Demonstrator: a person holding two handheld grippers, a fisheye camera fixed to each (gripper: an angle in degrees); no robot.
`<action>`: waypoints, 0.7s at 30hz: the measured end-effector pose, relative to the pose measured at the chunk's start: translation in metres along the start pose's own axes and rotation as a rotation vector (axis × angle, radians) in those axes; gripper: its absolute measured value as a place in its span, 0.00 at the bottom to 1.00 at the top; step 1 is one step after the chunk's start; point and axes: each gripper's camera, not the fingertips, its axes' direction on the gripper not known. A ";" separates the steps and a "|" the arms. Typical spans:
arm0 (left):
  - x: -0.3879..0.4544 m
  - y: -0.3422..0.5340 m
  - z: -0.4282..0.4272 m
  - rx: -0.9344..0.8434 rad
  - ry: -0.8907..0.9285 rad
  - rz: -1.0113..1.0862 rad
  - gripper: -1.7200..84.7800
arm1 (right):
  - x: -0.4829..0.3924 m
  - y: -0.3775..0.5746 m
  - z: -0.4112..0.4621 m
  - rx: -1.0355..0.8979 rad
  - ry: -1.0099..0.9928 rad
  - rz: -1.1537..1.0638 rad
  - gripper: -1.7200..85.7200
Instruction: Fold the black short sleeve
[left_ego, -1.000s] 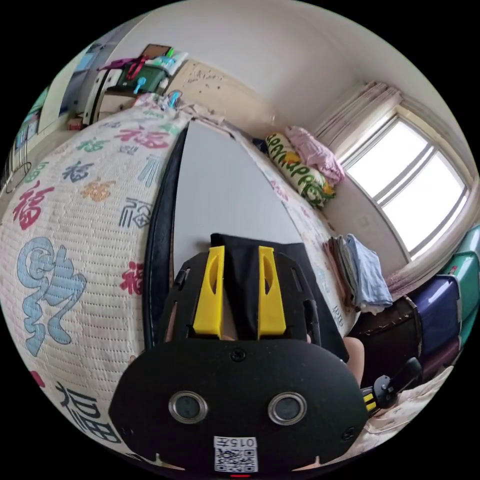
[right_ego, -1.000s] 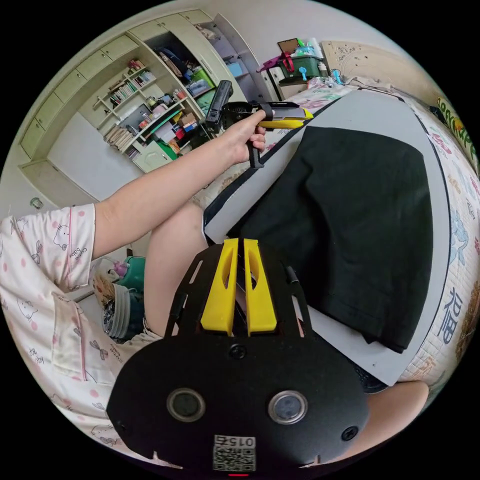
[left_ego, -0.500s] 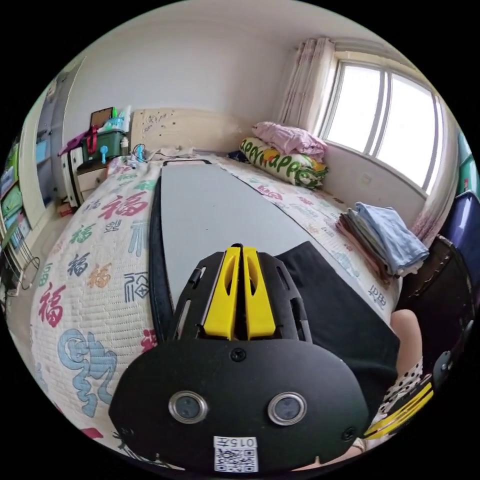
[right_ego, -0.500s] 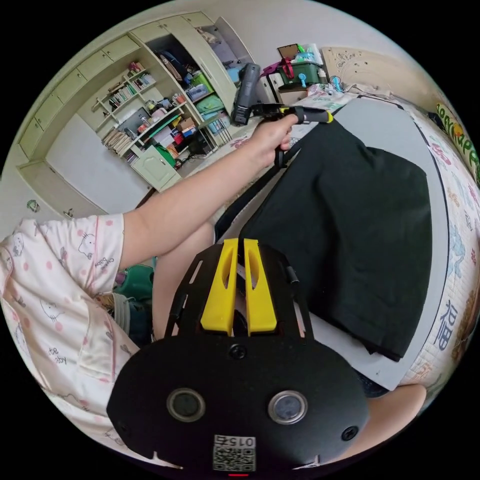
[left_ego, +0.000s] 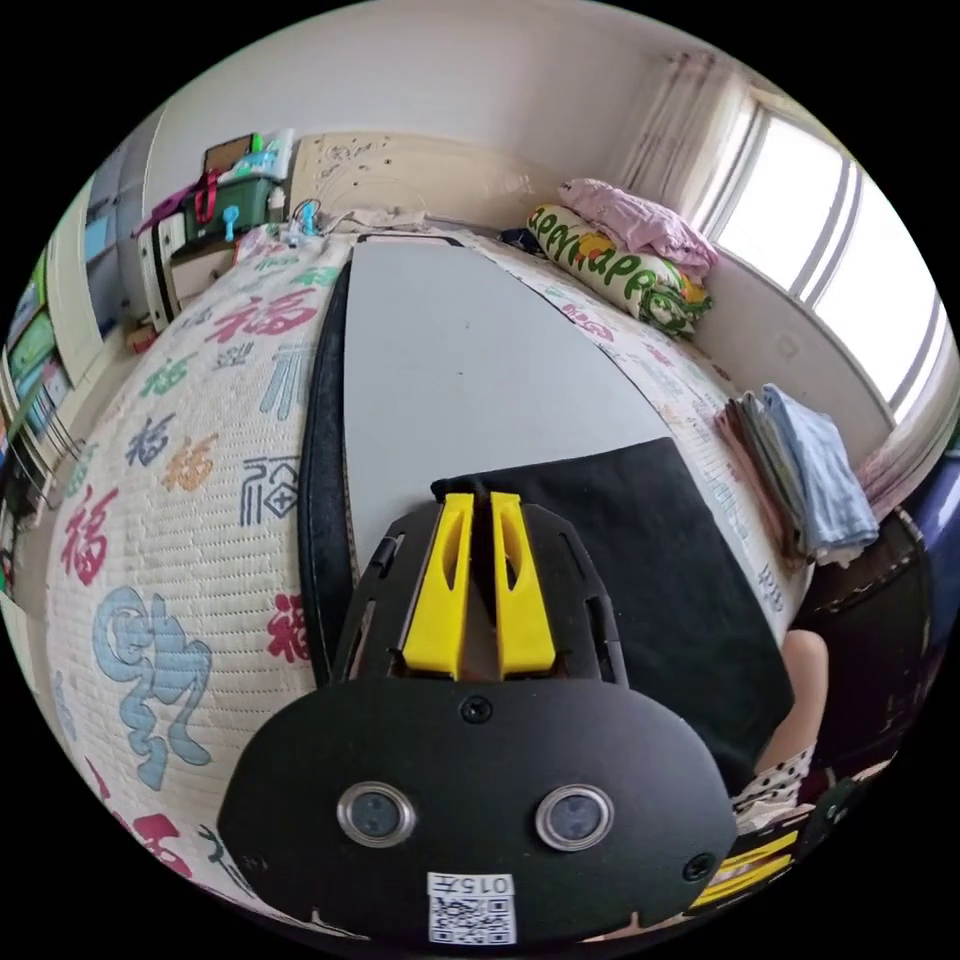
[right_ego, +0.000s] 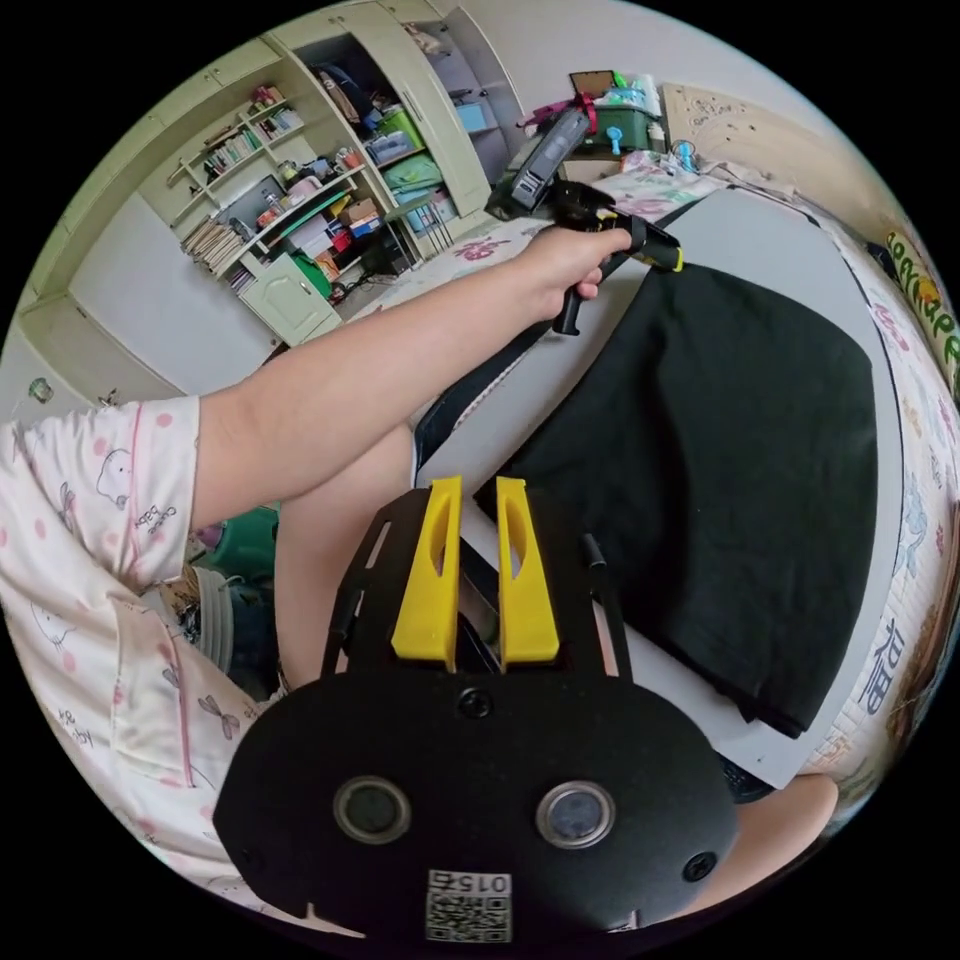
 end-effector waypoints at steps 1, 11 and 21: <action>-0.005 0.001 0.000 0.001 0.035 -0.027 0.08 | 0.002 0.005 0.001 0.021 0.014 -0.008 0.10; 0.023 0.003 0.029 -0.028 0.063 0.005 0.04 | 0.049 0.000 0.100 -0.094 0.165 -0.016 0.07; 0.052 -0.018 0.036 0.006 0.031 0.047 0.01 | 0.062 -0.025 0.135 -0.037 0.042 -0.014 0.02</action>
